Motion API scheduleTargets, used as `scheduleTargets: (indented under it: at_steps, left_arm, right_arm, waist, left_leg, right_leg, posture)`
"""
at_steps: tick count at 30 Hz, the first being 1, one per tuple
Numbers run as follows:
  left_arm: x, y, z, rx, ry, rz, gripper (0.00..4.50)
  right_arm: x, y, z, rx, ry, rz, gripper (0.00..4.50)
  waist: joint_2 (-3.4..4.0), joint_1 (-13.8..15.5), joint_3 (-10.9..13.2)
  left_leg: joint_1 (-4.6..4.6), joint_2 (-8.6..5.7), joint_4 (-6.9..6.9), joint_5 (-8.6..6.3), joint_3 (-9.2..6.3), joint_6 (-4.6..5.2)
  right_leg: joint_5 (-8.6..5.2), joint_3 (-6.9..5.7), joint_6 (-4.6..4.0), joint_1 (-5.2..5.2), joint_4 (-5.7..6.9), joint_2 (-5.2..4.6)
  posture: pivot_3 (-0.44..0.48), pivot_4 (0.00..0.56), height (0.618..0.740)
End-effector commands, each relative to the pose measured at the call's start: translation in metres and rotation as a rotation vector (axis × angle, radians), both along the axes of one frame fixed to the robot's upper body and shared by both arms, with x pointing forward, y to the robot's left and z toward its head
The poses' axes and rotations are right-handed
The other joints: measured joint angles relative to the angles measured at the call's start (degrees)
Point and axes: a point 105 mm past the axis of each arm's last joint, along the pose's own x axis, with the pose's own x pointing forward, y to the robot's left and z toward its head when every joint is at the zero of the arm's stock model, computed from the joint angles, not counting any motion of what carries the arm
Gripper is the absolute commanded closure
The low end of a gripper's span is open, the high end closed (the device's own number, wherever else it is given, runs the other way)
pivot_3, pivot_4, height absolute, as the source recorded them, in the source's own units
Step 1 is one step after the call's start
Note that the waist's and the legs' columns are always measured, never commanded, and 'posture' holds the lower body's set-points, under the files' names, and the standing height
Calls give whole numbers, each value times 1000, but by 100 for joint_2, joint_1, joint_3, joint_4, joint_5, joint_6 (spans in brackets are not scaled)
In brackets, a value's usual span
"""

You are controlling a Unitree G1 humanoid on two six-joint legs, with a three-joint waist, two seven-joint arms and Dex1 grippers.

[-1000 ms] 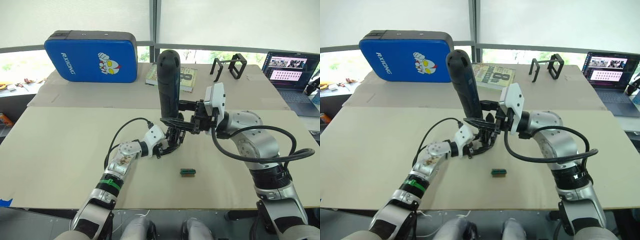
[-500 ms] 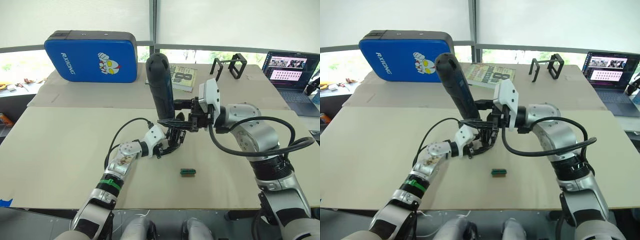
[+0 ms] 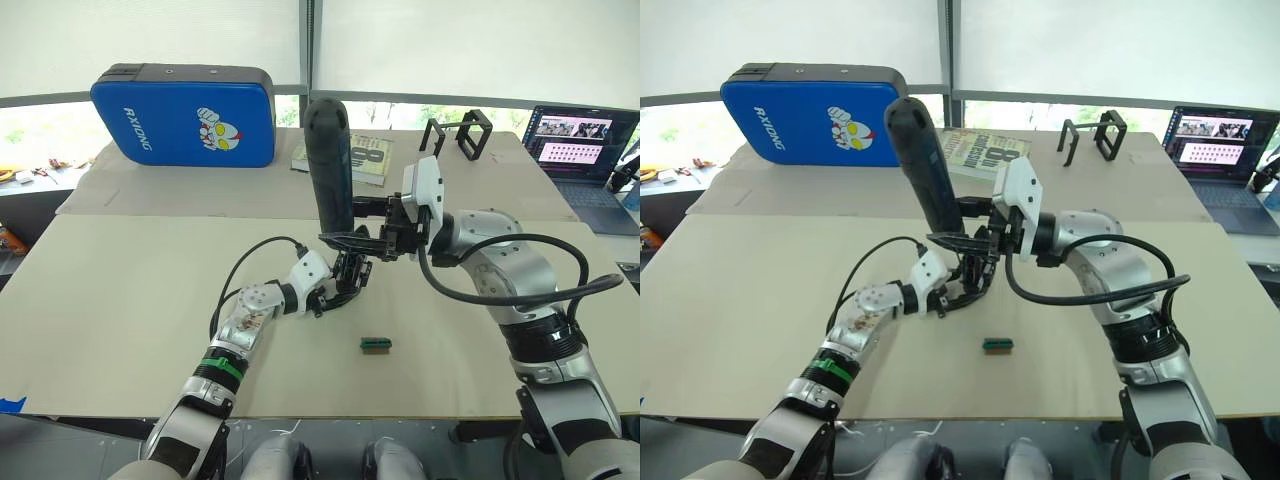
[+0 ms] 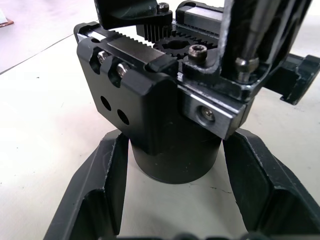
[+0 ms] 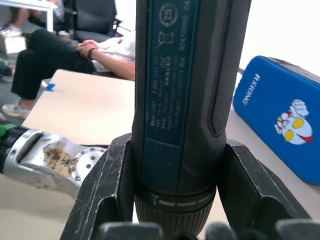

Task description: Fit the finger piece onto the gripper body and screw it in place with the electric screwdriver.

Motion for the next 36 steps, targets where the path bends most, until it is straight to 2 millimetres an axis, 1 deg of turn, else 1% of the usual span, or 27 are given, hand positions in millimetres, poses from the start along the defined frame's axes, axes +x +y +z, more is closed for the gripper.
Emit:
scheduleTargets:
  at_steps: [1, 4, 7, 9, 11, 13, 20, 27, 31, 36]
  left_arm:
    - [3, -5, 33, -48, -121, -37, 2188]
    - [3, -4, 34, -49, -124, -34, 2188]
    - [3, -4, 34, -50, -124, -30, 2188]
    - [3, -3, 34, -50, -124, -29, 2188]
    - [3, -2, 34, -48, -123, -28, 2188]
    - [3, -2, 34, -47, -123, -27, 2188]
    - [4, -2, 34, -46, -123, -31, 2188]
    - [4, -3, 35, -48, -124, -30, 2188]
    - [4, -3, 34, -48, -121, -29, 2188]
    - [4, -3, 34, -48, -121, -32, 2188]
  right_arm:
    - [30, -49, -89, -239, 295, -311, 2585]
    - [25, -50, -91, -240, 307, -308, 2585]
    - [13, -42, -84, -159, 295, -218, 2585]
    - [8, -41, -86, -160, 260, -185, 2585]
    - [10, -43, -95, -216, 212, -195, 2585]
    - [15, -43, -99, -251, 183, -208, 2585]
    - [29, -32, -89, -274, 152, -236, 2585]
    - [26, -41, -90, -271, 179, -242, 2585]
    - [25, -46, -88, -250, 196, -259, 2585]
    - [26, -48, -87, -238, 203, -271, 2585]
  waist:
    - [1, -1, -3]
    - [-3, 3, -7]
    - [-16, 7, -18]
    - [-25, 15, -24]
    - [-23, 4, -27]
    - [-23, 1, -27]
    - [-23, -1, -27]
    - [-23, 4, -27]
    - [-23, 2, -27]
    - [-23, 3, -27]
  left_leg:
    - [1, 0, -2, -1, 0, 0]
    - [1, -1, -12, -2, 0, -1]
    - [3, -3, -30, -2, 0, -1]
    - [3, -4, -32, -2, 0, -1]
    - [7, -6, -37, -2, 1, -1]
    - [10, -6, -42, -2, 2, -1]
    - [22, -2, -49, 1, 1, -7]
    - [22, -3, -55, 1, 2, -7]
    - [23, -2, -56, 1, 2, -7]
    - [23, -2, -59, 1, 2, -8]
  right_leg:
    - [1, 0, -1, 0, -1, 0]
    - [2, 1, -2, 0, -5, -3]
    - [4, 1, -2, 0, -15, -5]
    - [4, -1, -2, 1, -17, -5]
    - [5, -1, -2, 2, -18, -5]
    - [4, -3, -1, 1, -18, -3]
    - [7, -3, -6, 8, -17, -3]
    - [8, -3, -7, 9, -20, -9]
    - [8, -3, -7, 9, -20, -9]
    - [8, -2, -7, 9, -21, -9]
  posture:
    - [0, 150, 740]
    - [0, 150, 740]
    - [0, 150, 740]
    - [0, 150, 740]
    - [0, 150, 740]
    - [0, 150, 740]
    - [0, 150, 740]
    - [0, 150, 740]
    - [0, 150, 740]
    - [0, 150, 740]
